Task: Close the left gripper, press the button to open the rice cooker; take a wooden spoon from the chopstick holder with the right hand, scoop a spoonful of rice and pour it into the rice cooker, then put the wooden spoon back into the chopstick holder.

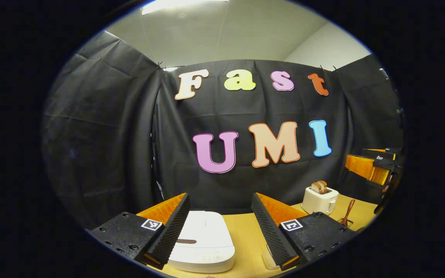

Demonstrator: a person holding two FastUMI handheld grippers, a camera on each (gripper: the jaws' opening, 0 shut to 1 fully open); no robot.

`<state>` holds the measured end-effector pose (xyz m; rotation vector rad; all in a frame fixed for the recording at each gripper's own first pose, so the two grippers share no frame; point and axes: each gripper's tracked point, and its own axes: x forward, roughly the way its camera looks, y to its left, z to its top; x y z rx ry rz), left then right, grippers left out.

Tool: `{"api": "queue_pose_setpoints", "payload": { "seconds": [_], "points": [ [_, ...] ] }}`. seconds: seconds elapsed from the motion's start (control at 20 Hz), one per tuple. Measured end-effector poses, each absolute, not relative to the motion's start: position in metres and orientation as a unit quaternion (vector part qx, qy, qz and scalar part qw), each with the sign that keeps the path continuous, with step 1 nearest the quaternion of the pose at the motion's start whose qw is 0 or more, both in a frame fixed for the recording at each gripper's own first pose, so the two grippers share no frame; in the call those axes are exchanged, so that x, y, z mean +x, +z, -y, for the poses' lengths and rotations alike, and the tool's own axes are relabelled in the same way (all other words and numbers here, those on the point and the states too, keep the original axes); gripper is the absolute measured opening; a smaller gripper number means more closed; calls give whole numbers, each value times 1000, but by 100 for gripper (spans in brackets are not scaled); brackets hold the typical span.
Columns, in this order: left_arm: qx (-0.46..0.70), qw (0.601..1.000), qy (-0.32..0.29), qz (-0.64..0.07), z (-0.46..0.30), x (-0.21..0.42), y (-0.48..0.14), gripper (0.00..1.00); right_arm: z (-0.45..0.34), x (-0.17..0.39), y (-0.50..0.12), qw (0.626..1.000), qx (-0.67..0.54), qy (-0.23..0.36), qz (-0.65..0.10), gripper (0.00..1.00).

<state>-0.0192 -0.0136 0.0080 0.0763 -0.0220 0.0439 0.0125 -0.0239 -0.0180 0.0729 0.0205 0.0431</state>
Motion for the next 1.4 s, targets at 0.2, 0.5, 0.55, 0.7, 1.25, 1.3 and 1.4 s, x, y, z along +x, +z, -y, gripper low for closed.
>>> {"api": "queue_pose_setpoints", "payload": {
  "seconds": [0.2,0.5,0.55,0.7,1.25,1.3,1.4],
  "points": [
    [41,998,34,21,31,-25,11,95,40,12,-29,998,44,27,-23,100],
    [33,999,41,15,37,-29,6,95,44,10,-36,998,46,37,-30,100],
    [35,998,42,18,35,-29,8,95,44,10,-34,998,47,36,-29,100],
    [48,997,47,23,26,-30,13,91,42,11,-32,998,46,35,-25,100],
    [35,997,63,5,-3,-24,3,0,33,9,-30,999,35,30,-21,100],
    [31,998,63,0,-6,-23,0,0,34,10,-30,999,35,28,-22,100],
    [25,997,66,-8,-16,-18,-6,0,35,11,-30,999,34,22,-22,100]
  ]
}}
